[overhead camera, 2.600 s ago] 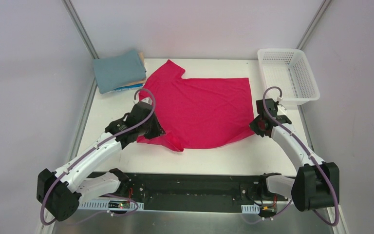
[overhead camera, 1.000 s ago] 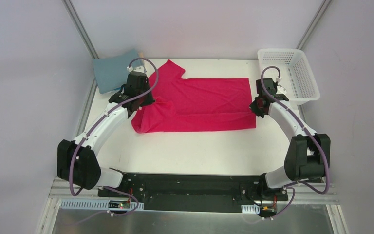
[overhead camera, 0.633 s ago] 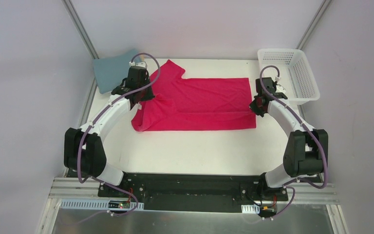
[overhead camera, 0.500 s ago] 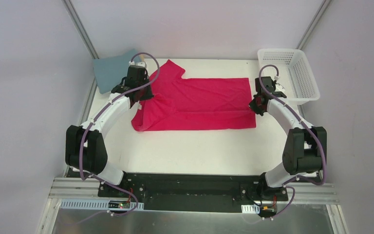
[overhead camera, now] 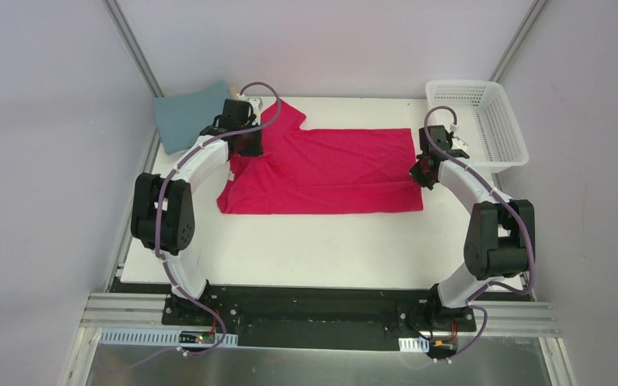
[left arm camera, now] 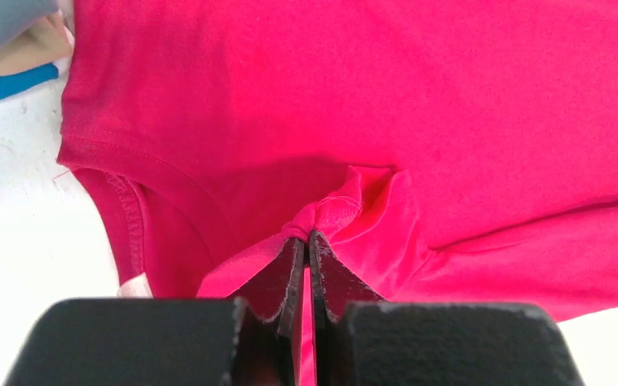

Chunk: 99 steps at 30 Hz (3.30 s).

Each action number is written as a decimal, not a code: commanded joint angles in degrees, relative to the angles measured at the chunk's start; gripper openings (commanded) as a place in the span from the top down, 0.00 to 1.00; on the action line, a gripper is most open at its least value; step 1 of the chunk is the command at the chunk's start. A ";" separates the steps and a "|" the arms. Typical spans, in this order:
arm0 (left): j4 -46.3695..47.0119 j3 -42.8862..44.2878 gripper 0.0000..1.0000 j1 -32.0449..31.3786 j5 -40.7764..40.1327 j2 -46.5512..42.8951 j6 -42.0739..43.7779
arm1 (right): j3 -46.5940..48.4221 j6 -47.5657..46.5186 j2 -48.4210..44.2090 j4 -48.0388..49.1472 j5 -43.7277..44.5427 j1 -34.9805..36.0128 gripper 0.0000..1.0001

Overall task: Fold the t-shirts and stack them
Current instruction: Fold the flattened tshirt in 1/3 of the way

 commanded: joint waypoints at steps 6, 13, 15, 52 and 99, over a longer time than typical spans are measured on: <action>1.25 5.15 0.98 4.57 9.26 5.57 6.58 | 2.75 -1.02 1.10 0.88 1.61 -0.68 1.00; -0.75 10.92 0.29 5.69 10.41 8.96 5.38 | 4.56 -0.56 0.96 -1.39 2.49 -0.76 0.53; -2.56 12.98 0.10 5.72 9.88 8.50 4.28 | 4.86 -0.89 -0.11 -2.32 1.90 -0.76 0.42; -3.66 -48.07 0.01 5.13 -3.76 -34.29 -33.05 | -27.15 -2.12 -19.15 2.70 -22.15 4.75 0.00; 0.51 -50.55 0.01 5.01 -7.64 -40.17 -33.85 | 33.04 -5.98 36.92 15.05 -43.18 35.67 0.50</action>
